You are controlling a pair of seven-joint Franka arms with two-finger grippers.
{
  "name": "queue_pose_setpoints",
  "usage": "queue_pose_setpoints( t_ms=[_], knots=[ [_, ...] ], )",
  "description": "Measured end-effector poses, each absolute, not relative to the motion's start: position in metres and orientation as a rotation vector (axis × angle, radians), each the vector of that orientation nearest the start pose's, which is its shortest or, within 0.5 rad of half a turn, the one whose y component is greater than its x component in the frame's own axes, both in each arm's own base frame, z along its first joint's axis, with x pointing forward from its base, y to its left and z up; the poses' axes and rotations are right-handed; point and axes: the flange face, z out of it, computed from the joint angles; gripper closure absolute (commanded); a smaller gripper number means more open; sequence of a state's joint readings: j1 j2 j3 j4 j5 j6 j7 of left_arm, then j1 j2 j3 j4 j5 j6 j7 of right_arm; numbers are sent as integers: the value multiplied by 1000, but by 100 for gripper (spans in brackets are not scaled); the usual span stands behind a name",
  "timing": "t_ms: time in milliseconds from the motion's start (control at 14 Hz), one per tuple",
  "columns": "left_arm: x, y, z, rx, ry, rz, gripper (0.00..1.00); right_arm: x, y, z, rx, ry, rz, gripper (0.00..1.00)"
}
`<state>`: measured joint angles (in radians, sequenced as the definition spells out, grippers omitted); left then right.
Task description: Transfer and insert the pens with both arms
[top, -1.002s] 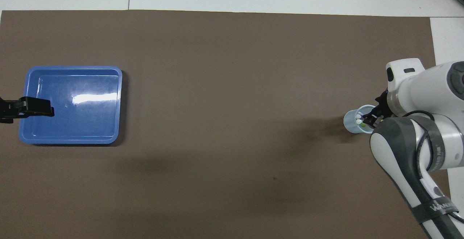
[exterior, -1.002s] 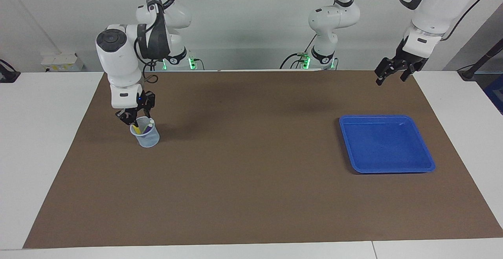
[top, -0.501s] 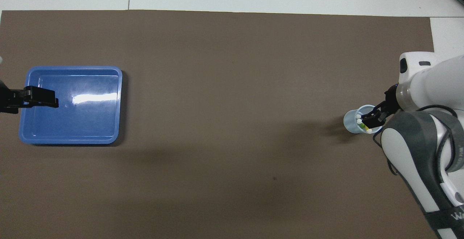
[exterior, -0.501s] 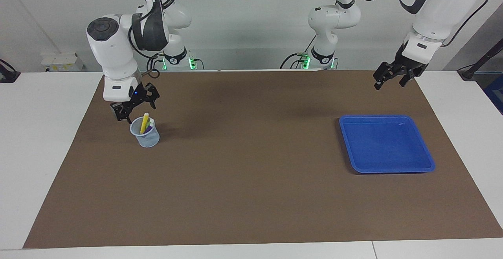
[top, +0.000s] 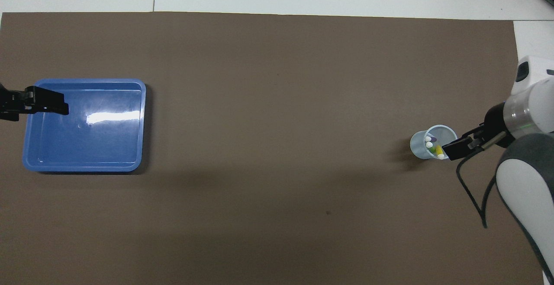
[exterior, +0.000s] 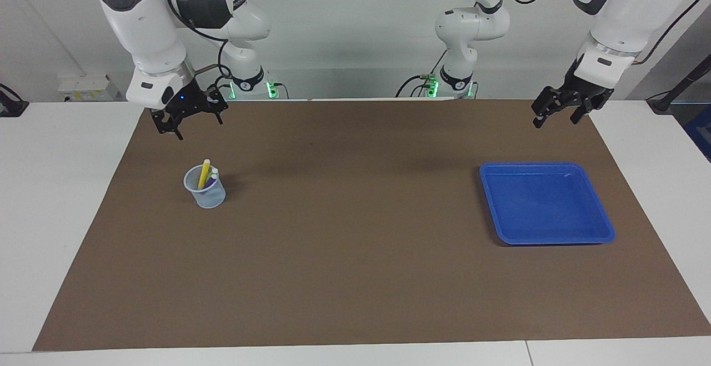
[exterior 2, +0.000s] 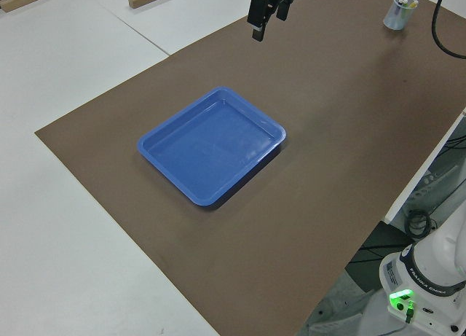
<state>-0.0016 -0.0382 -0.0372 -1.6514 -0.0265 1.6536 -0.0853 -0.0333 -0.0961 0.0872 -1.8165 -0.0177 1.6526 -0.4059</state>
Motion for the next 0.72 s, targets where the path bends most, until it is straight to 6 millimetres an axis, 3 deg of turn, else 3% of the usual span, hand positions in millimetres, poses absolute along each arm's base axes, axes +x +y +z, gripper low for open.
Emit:
queue_pose_setpoints(
  t_ms=[215,501,716],
  knots=[
    [549,-35,617,-3167,-45,-69,0,523,29,574,-3100,-584,108,0],
    [548,-26,618,-3164,-69,-60,0,525,54,567,-3117,-498,87,0],
    [547,-23,617,-3163,-77,-39,0,532,52,559,-3119,-482,78,0]
  ],
)
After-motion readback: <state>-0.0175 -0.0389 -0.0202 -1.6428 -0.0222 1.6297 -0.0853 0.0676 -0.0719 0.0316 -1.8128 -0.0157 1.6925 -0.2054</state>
